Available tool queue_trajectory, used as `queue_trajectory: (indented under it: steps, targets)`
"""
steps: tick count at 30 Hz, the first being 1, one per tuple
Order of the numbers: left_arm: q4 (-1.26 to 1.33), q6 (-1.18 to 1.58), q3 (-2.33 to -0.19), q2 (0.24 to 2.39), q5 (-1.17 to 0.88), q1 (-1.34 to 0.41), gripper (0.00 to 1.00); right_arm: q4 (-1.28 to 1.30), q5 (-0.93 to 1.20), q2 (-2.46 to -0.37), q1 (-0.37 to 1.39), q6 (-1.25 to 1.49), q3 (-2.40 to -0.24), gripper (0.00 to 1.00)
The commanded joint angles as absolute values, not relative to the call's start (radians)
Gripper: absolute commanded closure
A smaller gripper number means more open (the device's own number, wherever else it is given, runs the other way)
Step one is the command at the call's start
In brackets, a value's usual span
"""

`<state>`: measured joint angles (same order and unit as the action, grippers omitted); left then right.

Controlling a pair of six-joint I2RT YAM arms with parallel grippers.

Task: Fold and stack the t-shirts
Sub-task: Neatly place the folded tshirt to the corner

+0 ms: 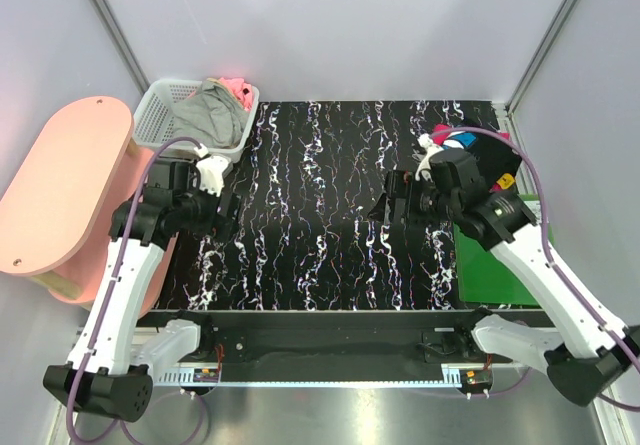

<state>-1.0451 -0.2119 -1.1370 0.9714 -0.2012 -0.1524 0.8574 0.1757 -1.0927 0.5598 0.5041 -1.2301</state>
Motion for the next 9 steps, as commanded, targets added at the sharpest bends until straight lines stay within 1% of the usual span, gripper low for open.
queue_trajectory:
  steps: [1,9]
  targets:
    - [-1.005,-0.184,-1.164,0.937,-0.204,-0.146,0.01,0.788,0.153,-1.016,0.583,0.528,-1.223,0.00]
    - [-0.991,-0.183,-1.132,0.902,-0.189,-0.146,0.01,0.795,0.161,-1.037,0.626,0.529,-1.242,0.00]
